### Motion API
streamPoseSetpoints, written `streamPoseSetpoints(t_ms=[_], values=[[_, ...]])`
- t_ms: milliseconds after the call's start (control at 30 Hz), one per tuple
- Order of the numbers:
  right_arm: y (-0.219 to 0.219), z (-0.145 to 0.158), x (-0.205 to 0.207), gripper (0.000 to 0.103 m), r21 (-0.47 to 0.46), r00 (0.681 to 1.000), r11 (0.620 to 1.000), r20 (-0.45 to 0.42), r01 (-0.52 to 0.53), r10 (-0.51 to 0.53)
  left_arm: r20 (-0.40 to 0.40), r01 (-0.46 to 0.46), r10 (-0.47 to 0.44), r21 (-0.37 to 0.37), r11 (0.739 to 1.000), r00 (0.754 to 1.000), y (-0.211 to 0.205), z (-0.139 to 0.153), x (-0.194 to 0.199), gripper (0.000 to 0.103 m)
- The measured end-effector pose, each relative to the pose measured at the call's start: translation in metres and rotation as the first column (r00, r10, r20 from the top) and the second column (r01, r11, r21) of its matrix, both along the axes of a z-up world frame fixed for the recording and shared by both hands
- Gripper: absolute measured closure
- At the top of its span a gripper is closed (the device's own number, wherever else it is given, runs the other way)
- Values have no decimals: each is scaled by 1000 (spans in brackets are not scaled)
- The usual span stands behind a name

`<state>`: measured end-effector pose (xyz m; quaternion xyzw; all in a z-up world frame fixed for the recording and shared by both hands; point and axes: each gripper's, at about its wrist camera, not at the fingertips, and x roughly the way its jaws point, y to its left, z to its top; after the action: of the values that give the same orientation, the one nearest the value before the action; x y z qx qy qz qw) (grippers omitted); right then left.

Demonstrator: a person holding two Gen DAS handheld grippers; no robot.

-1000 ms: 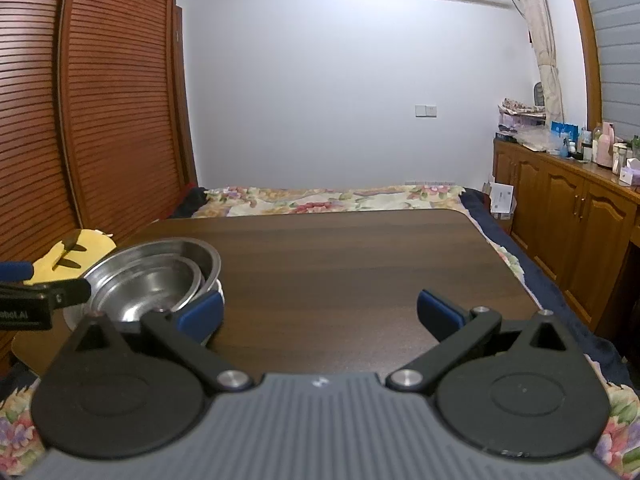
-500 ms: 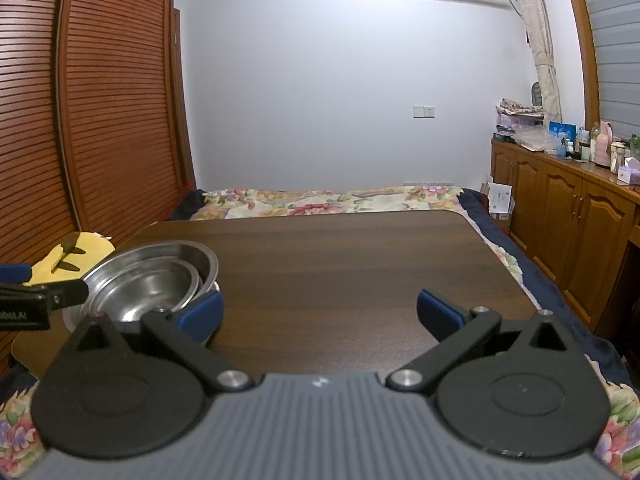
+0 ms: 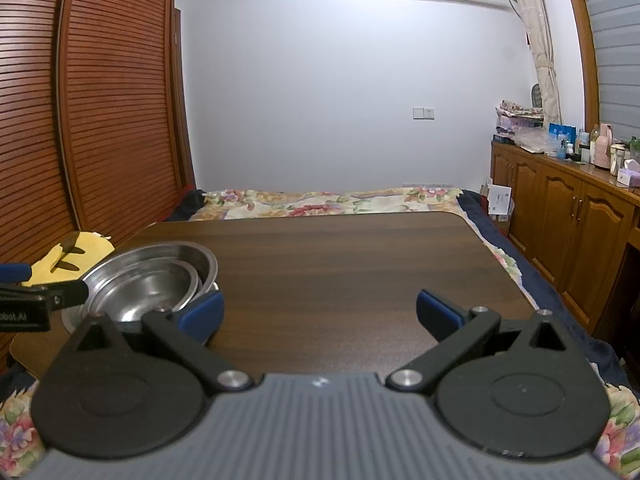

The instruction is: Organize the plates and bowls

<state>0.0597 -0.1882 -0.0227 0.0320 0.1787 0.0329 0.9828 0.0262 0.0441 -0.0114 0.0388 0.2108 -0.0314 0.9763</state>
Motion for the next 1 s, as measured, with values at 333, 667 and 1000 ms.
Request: streamPoseSetpoints(t_ms=[333, 667, 1000], values=[[1, 0, 2, 1, 2, 1000, 1000, -2, 3, -3, 0, 0, 0, -1, 1000, 1000, 0, 0, 0, 0], [1, 0, 2, 1, 4, 1000, 1000, -3, 1, -1, 0, 0, 0, -1, 1000, 1000, 0, 0, 0, 0], [-3, 0, 2, 1, 13, 1000, 1000, -7, -3, 3, 0, 0, 0, -1, 1000, 1000, 0, 0, 0, 0]])
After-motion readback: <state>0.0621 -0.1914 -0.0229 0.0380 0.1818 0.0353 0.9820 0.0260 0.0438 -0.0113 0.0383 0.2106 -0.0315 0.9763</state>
